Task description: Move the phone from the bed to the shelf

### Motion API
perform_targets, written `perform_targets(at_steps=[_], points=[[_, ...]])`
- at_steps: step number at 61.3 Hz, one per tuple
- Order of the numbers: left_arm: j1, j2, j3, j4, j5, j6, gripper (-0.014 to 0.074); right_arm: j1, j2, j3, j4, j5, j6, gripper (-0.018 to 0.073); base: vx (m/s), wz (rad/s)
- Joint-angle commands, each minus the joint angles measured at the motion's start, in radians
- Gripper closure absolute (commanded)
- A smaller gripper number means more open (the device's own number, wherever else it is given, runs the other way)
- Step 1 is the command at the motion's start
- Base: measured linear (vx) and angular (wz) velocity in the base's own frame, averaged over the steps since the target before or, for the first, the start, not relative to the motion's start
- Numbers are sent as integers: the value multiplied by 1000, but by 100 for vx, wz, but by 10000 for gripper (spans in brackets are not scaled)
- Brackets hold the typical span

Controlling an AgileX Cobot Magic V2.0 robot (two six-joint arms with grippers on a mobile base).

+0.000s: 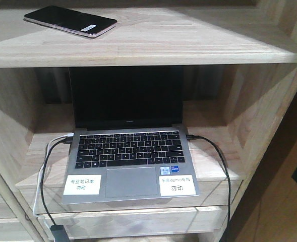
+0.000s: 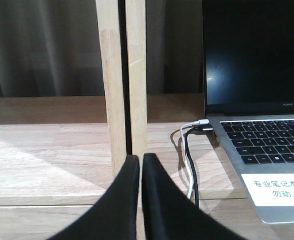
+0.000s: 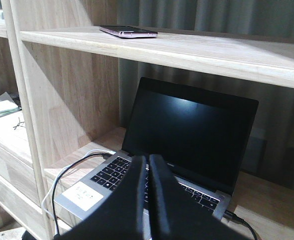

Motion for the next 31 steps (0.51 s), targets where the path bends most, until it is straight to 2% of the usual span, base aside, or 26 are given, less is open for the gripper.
perform_targets(at_steps=[1, 31], points=[[1, -6, 2, -6, -73, -4, 596, -6, 10, -26, 18, -55, -5, 568, 0, 0], [1, -6, 2, -6, -73, -4, 596, -6, 10, -26, 18, -57, -5, 568, 0, 0]])
